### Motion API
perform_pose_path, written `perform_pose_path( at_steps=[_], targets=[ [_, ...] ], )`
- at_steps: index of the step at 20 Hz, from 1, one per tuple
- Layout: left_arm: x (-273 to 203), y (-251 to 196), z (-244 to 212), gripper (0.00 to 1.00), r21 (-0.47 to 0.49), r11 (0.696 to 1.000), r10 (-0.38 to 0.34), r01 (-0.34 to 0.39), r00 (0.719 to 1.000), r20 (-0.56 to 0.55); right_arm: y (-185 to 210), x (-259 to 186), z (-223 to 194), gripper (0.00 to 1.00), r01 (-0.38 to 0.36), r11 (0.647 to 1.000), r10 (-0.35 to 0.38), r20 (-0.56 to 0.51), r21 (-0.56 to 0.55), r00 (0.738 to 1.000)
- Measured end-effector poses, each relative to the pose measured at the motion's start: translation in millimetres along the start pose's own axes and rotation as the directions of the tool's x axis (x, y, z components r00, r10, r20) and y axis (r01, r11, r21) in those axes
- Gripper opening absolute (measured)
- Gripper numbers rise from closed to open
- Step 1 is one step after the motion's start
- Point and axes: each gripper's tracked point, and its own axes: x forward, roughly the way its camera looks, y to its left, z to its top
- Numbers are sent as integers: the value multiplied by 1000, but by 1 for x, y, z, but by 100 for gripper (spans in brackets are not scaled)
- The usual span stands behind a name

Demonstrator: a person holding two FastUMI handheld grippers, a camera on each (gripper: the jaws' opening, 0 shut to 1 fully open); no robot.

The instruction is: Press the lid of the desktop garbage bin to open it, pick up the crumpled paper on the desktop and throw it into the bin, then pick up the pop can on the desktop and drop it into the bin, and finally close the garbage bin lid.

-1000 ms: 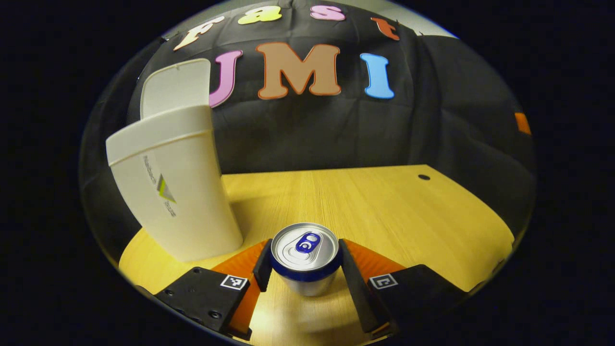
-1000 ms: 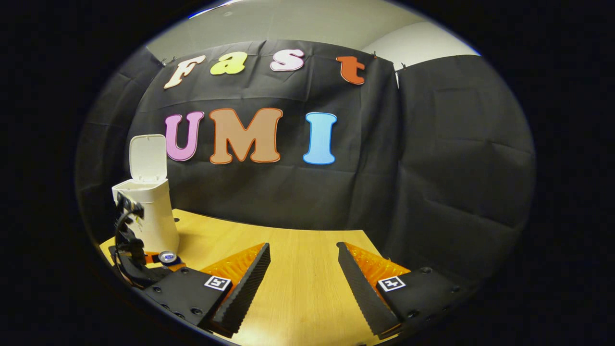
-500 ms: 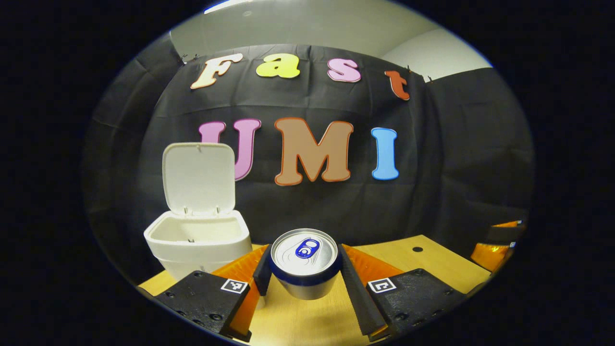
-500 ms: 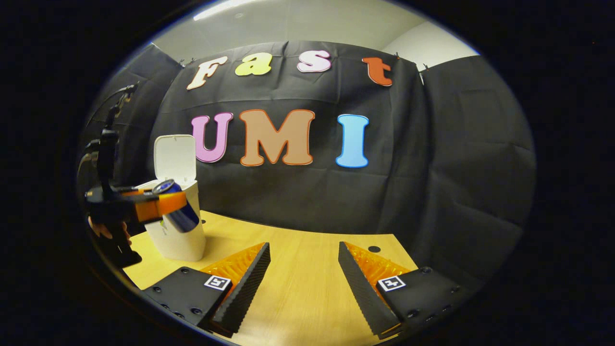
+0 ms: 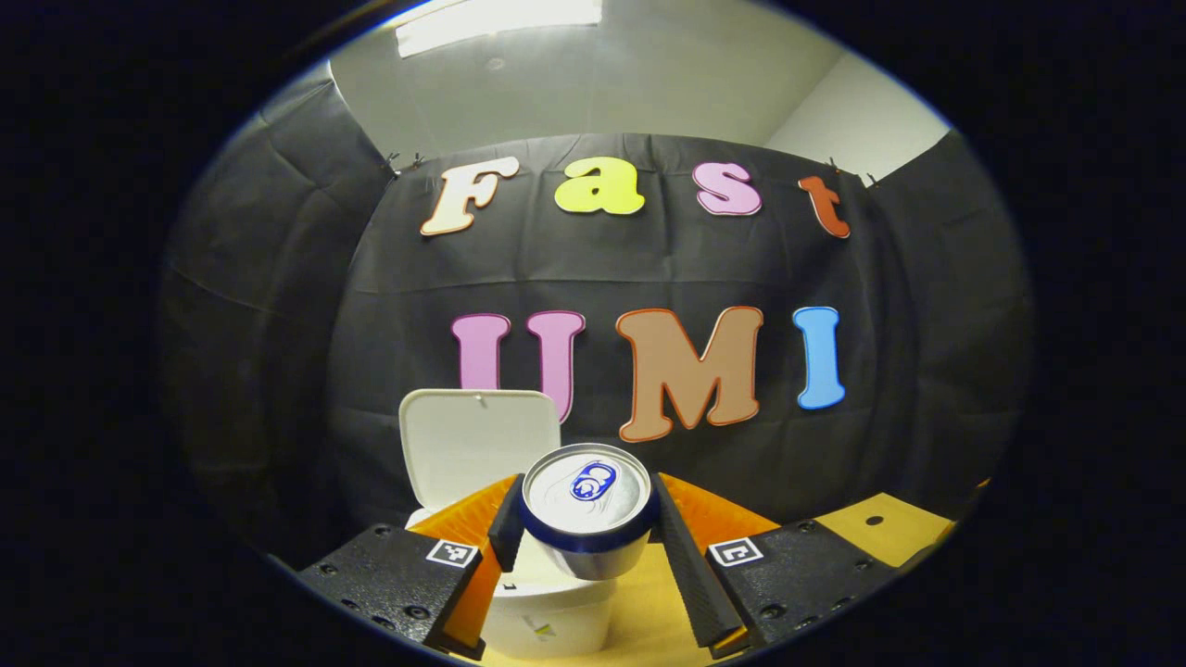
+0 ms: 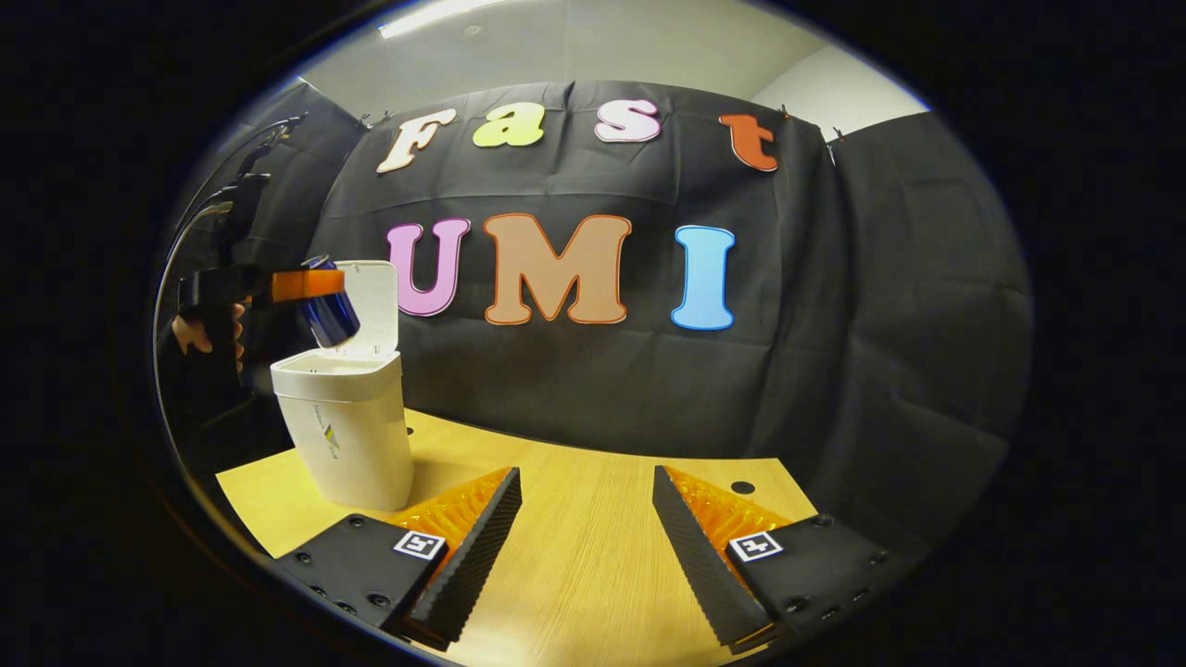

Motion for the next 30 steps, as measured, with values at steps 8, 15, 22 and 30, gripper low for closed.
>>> perform_pose_path(
  at_steps=[8, 15, 22, 30],
  targets=[
    [51, 51, -57, 75, 25, 998, 64, -61, 990, -125, 3, -8, -12, 95, 37, 999, -37, -34, -10, 999],
    [60, 63, -69, 96, -6, 995, 95, -97, 987, -132, 6, -12, -16, 95, 61, 998, -62, -50, -28, 997],
    [66, 66, -6, 94, -10, 996, 89, -90, 995, -53, 15, -6, -16, 95, 42, 999, -43, -45, -23, 998],
    [116, 93, 73, 94, -49, 993, 110, -109, 994, 14, 25, -5, -14, 95, 12, 1000, -13, -33, -13, 999]
  ],
)
